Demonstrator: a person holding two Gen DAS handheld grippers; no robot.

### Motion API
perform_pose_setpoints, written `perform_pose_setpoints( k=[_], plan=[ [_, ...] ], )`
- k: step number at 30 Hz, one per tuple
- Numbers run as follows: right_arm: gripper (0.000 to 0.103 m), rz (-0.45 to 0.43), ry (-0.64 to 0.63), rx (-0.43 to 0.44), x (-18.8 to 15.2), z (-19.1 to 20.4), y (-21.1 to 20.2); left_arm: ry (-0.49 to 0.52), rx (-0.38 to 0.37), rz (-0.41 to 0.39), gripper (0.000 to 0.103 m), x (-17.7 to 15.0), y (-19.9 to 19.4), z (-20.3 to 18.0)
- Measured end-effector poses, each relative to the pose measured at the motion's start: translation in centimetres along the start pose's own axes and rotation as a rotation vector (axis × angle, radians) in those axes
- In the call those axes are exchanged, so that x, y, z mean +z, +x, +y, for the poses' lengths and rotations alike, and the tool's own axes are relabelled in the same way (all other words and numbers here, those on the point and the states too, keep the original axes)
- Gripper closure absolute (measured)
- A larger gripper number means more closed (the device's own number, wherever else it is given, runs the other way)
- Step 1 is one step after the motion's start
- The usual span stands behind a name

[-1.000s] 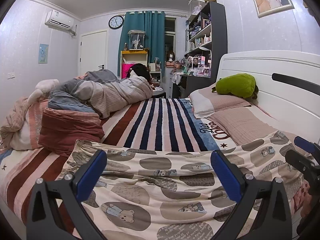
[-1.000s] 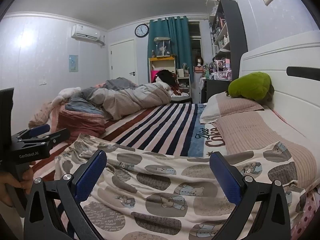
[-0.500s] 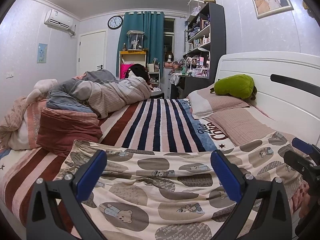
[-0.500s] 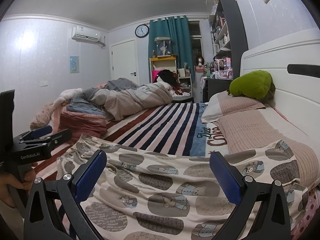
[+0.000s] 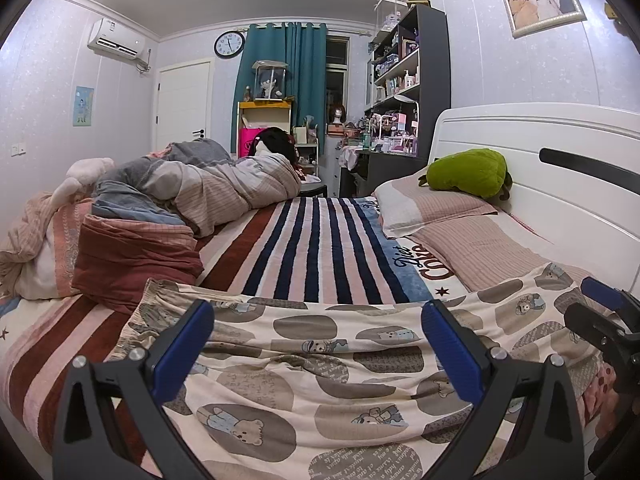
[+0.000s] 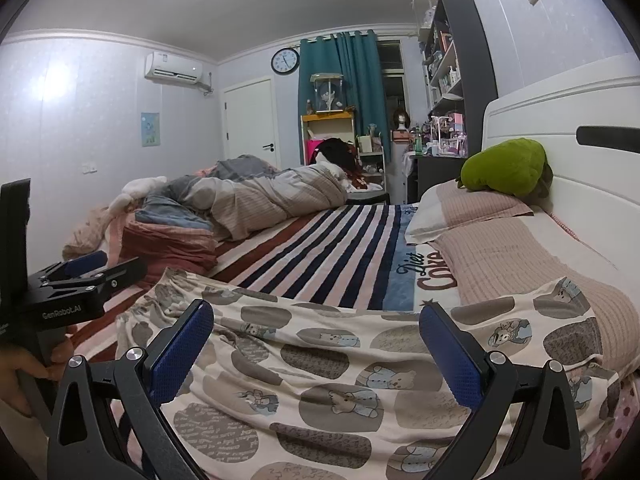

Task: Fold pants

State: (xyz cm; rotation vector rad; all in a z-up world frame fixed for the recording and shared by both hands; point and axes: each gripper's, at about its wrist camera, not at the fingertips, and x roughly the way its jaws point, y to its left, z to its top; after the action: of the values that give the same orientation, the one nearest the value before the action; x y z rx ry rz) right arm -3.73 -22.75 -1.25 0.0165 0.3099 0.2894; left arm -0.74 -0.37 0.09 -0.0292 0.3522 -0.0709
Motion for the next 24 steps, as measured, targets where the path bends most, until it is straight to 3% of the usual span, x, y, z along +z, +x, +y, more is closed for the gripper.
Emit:
perform_pose_setpoints(
  k=[24],
  plan=[
    [0.001,-0.005,0.016,-0.005,-0.23,0.18,-0.20,-0.002,0.001,0.001,0.001,-0.03,-0.01,0.02]
  ],
)
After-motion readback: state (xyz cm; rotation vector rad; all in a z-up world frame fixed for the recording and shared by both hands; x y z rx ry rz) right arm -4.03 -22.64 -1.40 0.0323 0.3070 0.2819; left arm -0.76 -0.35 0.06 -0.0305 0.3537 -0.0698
